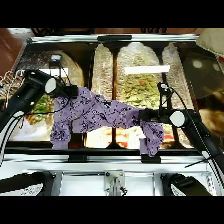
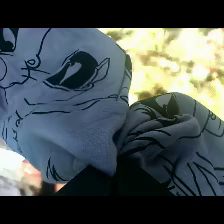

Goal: Fold the shirts.

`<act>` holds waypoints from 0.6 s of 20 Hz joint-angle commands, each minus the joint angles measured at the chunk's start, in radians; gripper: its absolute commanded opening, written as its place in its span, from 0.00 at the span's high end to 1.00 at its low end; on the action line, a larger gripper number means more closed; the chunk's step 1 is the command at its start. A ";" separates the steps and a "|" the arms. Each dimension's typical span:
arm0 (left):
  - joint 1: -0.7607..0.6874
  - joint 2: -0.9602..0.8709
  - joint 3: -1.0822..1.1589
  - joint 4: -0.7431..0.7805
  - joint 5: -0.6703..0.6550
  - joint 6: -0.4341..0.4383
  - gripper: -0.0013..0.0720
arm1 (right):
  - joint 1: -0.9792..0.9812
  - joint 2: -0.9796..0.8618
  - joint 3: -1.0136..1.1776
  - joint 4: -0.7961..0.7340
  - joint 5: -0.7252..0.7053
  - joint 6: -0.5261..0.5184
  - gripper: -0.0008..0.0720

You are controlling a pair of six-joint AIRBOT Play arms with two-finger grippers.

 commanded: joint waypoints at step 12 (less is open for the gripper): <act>0.082 0.113 -0.203 -0.502 -0.310 0.214 0.06 | 0.000 -0.044 -0.006 0.003 0.047 -0.026 0.88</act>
